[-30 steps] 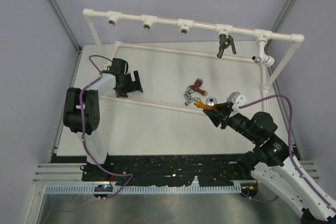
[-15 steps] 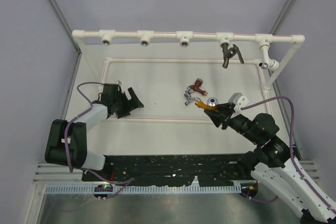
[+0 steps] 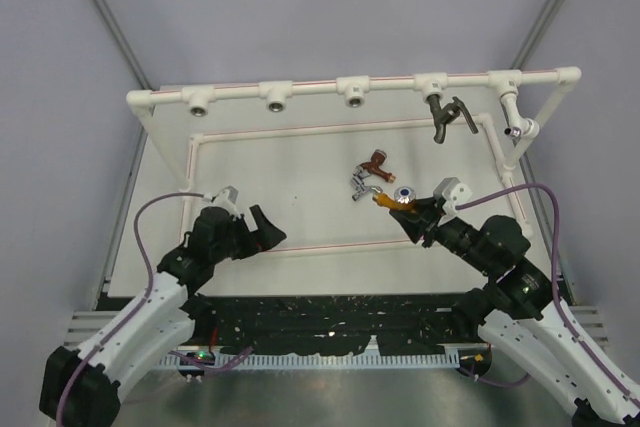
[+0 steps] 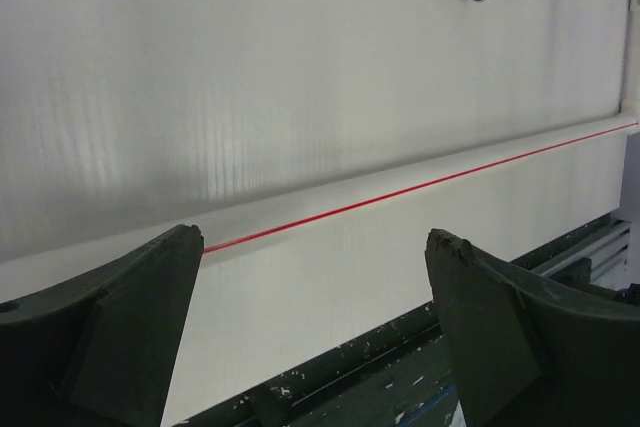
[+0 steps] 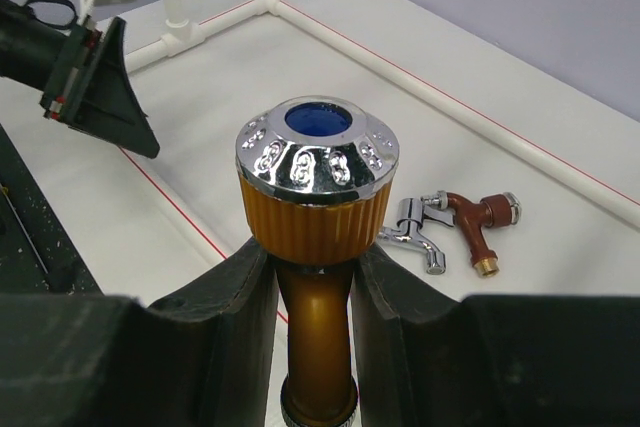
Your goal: Install the water faucets
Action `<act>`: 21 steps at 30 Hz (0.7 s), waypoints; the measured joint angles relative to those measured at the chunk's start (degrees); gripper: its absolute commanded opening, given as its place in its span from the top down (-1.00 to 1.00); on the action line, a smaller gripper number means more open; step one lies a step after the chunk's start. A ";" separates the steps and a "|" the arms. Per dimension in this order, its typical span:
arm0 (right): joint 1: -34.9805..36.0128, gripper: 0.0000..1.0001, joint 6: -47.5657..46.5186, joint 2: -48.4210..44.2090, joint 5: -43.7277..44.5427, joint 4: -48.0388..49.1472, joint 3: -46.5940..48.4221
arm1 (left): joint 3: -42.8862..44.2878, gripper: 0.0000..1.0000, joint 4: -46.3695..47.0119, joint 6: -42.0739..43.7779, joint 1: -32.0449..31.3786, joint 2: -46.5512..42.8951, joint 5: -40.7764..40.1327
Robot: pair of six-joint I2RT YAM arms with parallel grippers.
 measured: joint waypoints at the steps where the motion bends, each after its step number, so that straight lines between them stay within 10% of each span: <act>1: 0.02 0.90 -0.13 0.02 -0.04 -0.02 0.00 | 0.31 -0.95 -2.05 0.68 -1.38 -3.56 -1.64; 9: 0.02 0.90 -0.59 0.87 -1.11 -0.07 0.00 | 18.10 -0.99 -15.02 23.87 -5.35 -21.27 -14.25; 21: 0.02 0.90 -1.11 1.68 -3.72 -1.84 2.32 | 53.05 -0.99 -19.65 71.28 -5.40 -6.60 -12.72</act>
